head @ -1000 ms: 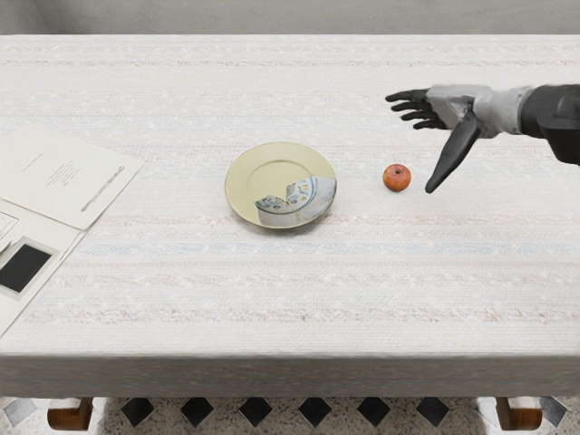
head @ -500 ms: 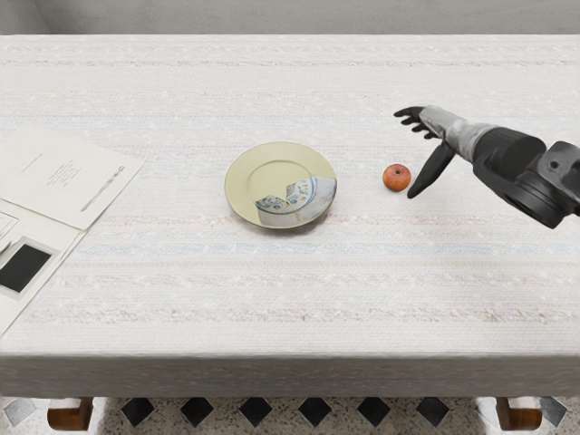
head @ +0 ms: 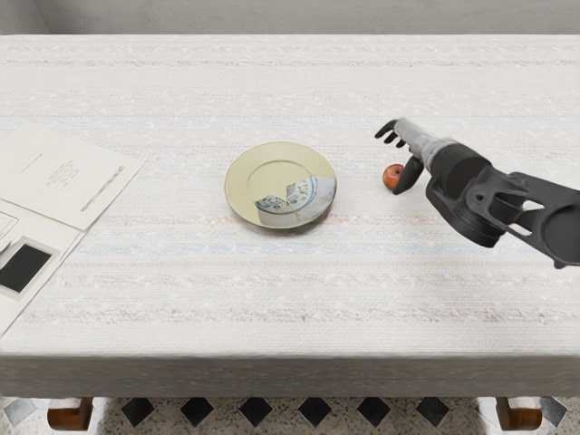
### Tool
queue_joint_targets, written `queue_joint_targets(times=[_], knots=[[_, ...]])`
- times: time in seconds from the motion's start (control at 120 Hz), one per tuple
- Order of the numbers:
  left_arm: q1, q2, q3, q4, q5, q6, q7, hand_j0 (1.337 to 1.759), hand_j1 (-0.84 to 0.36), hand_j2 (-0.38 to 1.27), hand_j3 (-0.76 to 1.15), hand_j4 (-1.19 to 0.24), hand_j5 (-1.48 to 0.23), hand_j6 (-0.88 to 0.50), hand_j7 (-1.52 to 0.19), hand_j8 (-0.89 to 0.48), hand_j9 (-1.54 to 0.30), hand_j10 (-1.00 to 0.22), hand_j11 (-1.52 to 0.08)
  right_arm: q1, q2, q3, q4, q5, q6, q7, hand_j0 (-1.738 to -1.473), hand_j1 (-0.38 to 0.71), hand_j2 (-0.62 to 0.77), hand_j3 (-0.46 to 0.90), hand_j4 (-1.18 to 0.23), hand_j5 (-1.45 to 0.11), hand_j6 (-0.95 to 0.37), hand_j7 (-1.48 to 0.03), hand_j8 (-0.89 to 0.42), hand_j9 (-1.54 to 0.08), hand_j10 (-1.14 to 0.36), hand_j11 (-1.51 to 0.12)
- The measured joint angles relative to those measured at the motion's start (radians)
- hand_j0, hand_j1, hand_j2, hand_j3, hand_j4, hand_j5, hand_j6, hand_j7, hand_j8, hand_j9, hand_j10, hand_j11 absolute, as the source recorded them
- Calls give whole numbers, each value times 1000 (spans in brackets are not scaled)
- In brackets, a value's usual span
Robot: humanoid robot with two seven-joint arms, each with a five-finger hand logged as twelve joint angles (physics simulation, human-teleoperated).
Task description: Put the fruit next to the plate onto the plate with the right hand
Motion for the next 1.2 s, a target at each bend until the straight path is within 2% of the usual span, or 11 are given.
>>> queue_joint_targets(times=[0.258,0.567,1.2], knots=[[0,0,0,0,0,0,0,1658,69,47,0,-234,-303,-234,-303,-234,-303,-233,-304,4,74,-64,-101,-25,-37,-2,-1658,39,-62,0,-327,-423,-329,-422,-328,-423,-327,-423],[1,0,0,0,0,0,0,1658,69,47,0,-233,-304,-233,-304,-233,-304,-233,-304,-4,106,-84,-159,-26,-47,-3,-1658,111,-74,0,-387,-501,-388,-500,-387,-500,-387,-500],[0,0,0,0,0,0,0,1658,69,47,0,-234,-304,-234,-304,-234,-304,-233,-304,20,123,-82,-196,51,-34,-3,-1658,158,-81,0,-429,-550,-428,-552,-425,-553,-427,-553]])
